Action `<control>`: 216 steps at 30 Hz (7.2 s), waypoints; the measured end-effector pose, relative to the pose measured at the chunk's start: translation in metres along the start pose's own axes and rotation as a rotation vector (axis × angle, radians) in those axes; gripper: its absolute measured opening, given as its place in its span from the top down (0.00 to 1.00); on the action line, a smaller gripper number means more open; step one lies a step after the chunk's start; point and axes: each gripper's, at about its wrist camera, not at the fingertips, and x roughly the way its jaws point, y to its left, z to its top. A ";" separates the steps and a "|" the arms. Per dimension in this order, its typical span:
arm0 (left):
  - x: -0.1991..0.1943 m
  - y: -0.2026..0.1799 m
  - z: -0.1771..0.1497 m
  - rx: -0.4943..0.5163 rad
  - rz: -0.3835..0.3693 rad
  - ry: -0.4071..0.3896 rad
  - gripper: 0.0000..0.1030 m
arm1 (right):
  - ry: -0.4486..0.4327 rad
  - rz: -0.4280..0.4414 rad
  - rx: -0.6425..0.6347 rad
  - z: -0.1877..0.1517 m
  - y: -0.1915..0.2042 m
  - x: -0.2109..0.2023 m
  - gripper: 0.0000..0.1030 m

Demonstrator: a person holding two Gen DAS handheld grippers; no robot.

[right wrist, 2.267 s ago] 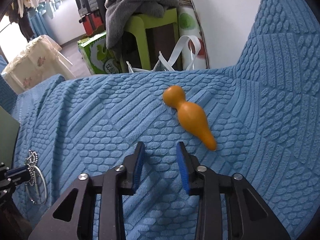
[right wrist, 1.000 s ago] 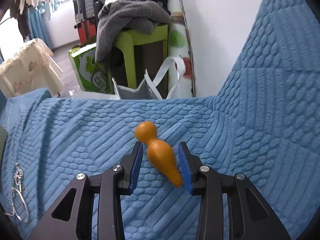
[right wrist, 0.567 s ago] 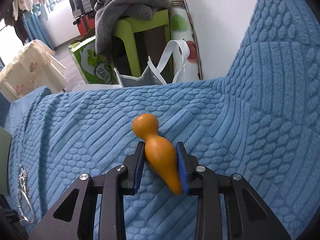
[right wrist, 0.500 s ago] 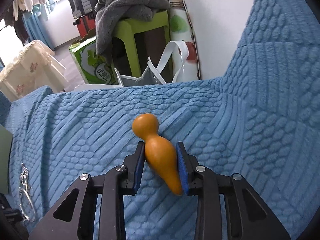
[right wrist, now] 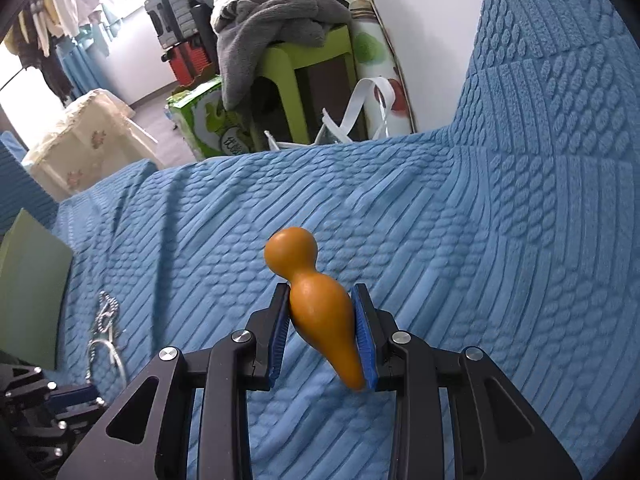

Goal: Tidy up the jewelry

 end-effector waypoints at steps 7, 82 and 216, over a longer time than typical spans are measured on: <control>0.013 -0.007 0.001 0.084 0.036 0.023 0.83 | 0.013 0.034 0.030 -0.017 0.011 -0.010 0.73; -0.209 0.209 -0.040 -0.412 0.143 -0.279 0.99 | -0.093 0.213 -0.219 0.023 0.342 -0.103 0.72; 0.017 0.058 0.026 -0.274 0.202 -0.055 0.93 | 0.053 0.232 -0.216 -0.041 0.100 0.001 0.97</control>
